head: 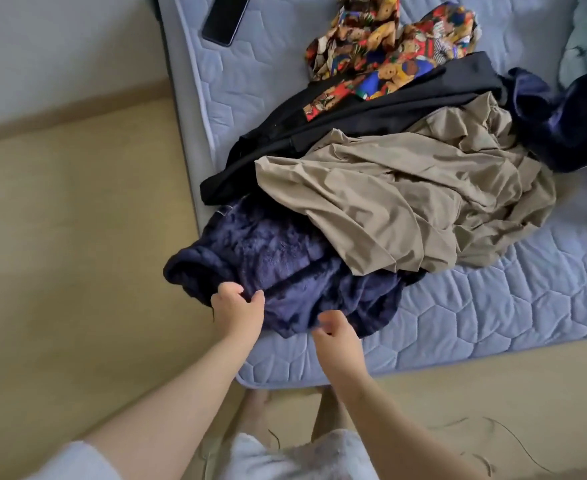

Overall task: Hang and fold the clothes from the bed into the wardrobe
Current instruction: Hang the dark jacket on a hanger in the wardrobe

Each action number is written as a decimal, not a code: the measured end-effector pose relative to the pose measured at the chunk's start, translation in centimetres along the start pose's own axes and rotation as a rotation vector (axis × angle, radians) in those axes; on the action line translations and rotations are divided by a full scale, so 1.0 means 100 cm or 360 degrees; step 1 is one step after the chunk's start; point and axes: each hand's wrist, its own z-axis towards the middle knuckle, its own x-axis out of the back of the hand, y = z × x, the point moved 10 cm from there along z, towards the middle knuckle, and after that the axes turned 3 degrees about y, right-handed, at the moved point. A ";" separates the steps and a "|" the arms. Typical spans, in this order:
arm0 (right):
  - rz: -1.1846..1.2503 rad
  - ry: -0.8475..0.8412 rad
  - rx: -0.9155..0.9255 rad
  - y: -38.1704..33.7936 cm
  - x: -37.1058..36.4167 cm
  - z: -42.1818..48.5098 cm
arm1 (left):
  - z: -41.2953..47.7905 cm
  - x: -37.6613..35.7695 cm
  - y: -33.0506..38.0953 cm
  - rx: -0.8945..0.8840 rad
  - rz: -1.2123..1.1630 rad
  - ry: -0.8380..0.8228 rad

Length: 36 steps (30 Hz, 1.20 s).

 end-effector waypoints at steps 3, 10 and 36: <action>-0.0113 0.0040 0.0187 -0.003 -0.020 0.011 | 0.009 -0.025 -0.040 0.0401 -0.0564 -0.0252; -0.0439 0.0017 0.0311 -0.005 -0.047 0.026 | 0.009 -0.059 -0.022 0.0556 -0.1247 -0.0658; 0.0821 0.0571 0.0832 -0.220 0.144 -0.164 | -0.109 0.168 0.199 -0.0553 -0.1499 -0.0634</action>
